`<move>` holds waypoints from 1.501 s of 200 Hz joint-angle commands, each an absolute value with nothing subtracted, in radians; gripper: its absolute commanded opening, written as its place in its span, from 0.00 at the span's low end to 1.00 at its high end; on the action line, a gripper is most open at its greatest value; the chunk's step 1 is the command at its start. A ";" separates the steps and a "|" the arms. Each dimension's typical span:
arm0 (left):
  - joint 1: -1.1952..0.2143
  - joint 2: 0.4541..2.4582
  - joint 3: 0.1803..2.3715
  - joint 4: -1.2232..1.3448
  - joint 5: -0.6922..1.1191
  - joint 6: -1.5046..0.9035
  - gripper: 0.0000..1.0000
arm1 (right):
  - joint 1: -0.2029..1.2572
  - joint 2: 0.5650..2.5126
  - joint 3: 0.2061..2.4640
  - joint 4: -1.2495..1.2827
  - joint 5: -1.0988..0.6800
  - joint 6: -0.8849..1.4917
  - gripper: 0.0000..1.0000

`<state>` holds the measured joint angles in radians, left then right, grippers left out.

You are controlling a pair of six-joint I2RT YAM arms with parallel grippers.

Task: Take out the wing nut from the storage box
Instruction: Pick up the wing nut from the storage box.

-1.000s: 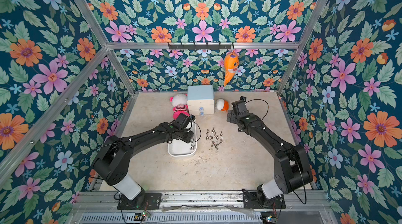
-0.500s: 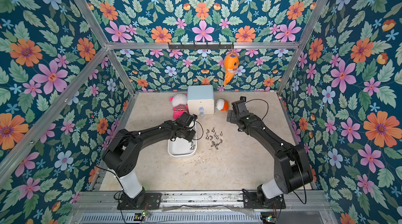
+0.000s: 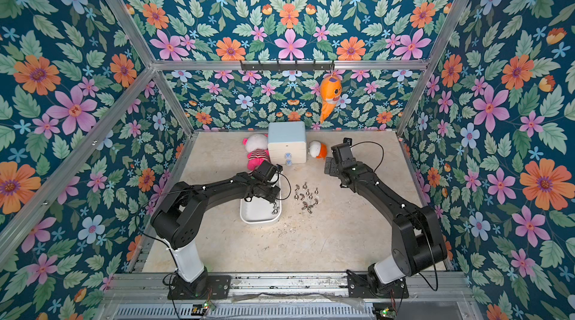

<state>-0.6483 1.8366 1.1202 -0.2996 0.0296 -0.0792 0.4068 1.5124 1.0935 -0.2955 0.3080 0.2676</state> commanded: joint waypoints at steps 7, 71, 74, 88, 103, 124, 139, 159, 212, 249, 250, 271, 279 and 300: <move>-0.647 1.843 1.114 -0.272 0.047 -0.075 0.25 | 0.408 1.514 1.095 -0.301 0.318 0.269 0.99; -0.647 1.857 1.115 -0.278 0.041 -0.081 0.16 | 0.408 1.514 1.092 -0.302 0.317 0.272 0.99; -0.647 1.856 1.115 -0.279 0.040 -0.082 0.16 | 0.408 1.514 1.092 -0.302 0.317 0.272 0.99; -0.647 1.855 1.114 -0.281 0.037 -0.083 0.13 | 0.408 1.513 1.092 -0.301 0.317 0.272 0.99; -0.647 1.851 1.112 -0.282 0.034 -0.083 0.10 | 0.407 1.511 1.092 -0.301 0.317 0.272 0.99; -0.647 1.846 1.114 -0.290 0.028 -0.086 0.07 | 0.407 1.509 1.091 -0.302 0.316 0.272 0.99; -0.647 1.840 1.116 -0.296 0.014 -0.090 0.05 | 0.408 1.508 1.091 -0.302 0.317 0.272 0.99; -0.647 1.823 1.118 -0.304 -0.009 -0.101 0.05 | 0.408 1.505 1.089 -0.302 0.316 0.273 0.99; -0.647 1.758 1.126 -0.339 -0.070 -0.127 0.05 | 0.407 1.503 1.086 -0.301 0.314 0.275 0.99; -0.659 1.682 1.165 -0.376 -0.077 -0.186 0.05 | 0.408 1.506 1.086 -0.297 0.310 0.277 0.99; -0.660 1.680 1.166 -0.378 -0.077 -0.187 0.05 | 0.408 1.506 1.086 -0.297 0.310 0.277 0.99; -0.699 1.661 1.207 -0.408 -0.117 -0.209 0.05 | 0.408 1.509 1.088 -0.293 0.306 0.279 0.99; -0.716 1.664 1.228 -0.421 -0.138 -0.215 0.05 | 0.408 1.509 1.088 -0.294 0.306 0.281 0.99; -0.755 1.683 1.279 -0.452 -0.171 -0.235 0.05 | 0.408 1.510 1.090 -0.295 0.304 0.283 0.99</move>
